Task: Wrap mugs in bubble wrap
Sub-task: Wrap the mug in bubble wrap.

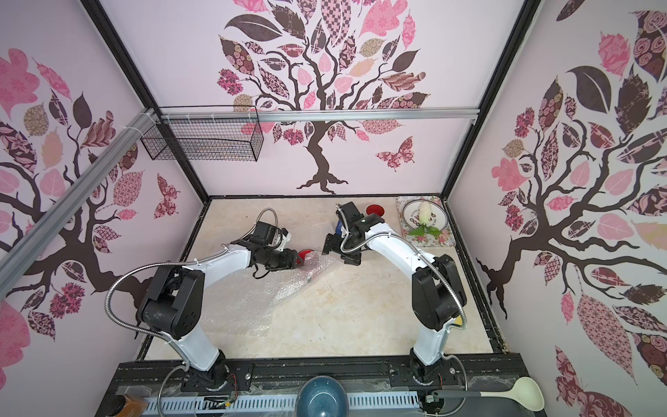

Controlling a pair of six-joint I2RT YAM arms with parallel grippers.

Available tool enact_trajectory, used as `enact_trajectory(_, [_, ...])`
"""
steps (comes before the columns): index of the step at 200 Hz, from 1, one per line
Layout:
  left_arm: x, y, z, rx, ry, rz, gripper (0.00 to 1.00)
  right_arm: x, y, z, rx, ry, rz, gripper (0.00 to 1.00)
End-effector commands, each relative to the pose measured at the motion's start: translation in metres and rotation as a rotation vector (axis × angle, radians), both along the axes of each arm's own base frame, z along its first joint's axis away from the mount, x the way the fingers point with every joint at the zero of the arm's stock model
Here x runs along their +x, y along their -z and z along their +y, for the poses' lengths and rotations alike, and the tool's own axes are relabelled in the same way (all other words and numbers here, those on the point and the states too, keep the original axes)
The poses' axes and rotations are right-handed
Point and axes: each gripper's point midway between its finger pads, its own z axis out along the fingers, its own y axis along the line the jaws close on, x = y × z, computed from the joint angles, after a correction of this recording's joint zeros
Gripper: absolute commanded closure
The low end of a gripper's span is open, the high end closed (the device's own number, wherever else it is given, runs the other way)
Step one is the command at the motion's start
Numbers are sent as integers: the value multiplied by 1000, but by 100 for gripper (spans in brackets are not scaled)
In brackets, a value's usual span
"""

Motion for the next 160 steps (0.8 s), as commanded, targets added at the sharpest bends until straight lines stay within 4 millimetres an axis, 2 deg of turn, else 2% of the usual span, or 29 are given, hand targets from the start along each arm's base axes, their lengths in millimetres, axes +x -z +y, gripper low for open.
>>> enact_trajectory(1, [-1,6,6,26,-7,12,31,6,-3,14,62,15,-11,9])
enact_trajectory(26, [-1,6,5,24,1,16,31,13,-2,23,86,8,-10,9])
enact_trajectory(52, [0,5,4,21,4,11,31,11,7,32,94,-7,5,10])
enact_trajectory(101, [5,-1,1,10,10,1,31,3,34,38,69,-11,53,14])
enact_trajectory(129, [6,-6,-1,-5,15,-6,32,14,48,43,47,-8,50,16])
enact_trajectory(160, [14,-25,-4,-42,1,-39,32,22,80,38,-78,-20,80,22])
